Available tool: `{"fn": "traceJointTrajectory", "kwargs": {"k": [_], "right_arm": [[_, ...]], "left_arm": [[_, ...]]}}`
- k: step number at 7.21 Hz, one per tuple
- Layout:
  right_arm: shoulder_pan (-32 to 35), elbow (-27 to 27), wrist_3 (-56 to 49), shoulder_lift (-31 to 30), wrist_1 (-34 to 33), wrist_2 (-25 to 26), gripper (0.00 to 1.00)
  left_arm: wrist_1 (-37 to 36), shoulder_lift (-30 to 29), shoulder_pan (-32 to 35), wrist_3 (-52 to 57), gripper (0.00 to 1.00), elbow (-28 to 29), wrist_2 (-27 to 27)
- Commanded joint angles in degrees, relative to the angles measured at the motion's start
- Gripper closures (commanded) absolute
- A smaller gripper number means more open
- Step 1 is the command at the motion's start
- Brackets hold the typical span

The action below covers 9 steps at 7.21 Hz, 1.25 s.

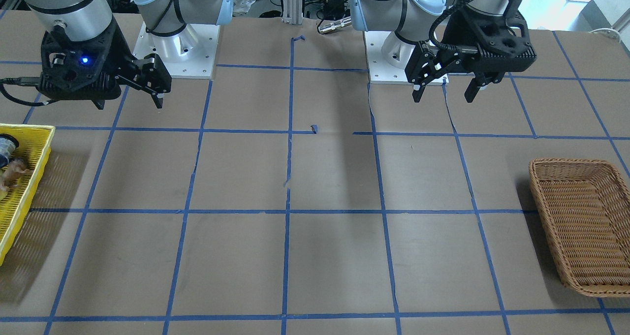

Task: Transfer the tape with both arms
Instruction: 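Move the right gripper toward the yellow basket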

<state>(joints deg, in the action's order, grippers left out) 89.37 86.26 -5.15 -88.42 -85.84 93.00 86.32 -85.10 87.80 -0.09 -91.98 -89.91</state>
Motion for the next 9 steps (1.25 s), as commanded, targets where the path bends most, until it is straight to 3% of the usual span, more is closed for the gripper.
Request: {"fn": "traceJointTrajectory", "kwargs": {"k": [1, 6, 8, 9], "right_arm": [[0.01, -0.04, -0.03, 0.00, 0.14, 0.68, 0.00], [0.10, 0.05, 0.05, 0.00, 0.67, 2.97, 0.00], [0.36, -0.04, 0.23, -0.09, 0.58, 1.75, 0.00], [0.37, -0.04, 0.58, -0.09, 0.67, -2.00, 0.00]], "left_arm": [[0.08, 0.03, 0.00, 0.00, 0.00, 0.05, 0.00], [0.08, 0.03, 0.00, 0.00, 0.00, -0.13, 0.00], [0.08, 0.03, 0.00, 0.00, 0.00, -0.13, 0.00], [0.08, 0.03, 0.00, 0.00, 0.00, -0.13, 0.00]]}}
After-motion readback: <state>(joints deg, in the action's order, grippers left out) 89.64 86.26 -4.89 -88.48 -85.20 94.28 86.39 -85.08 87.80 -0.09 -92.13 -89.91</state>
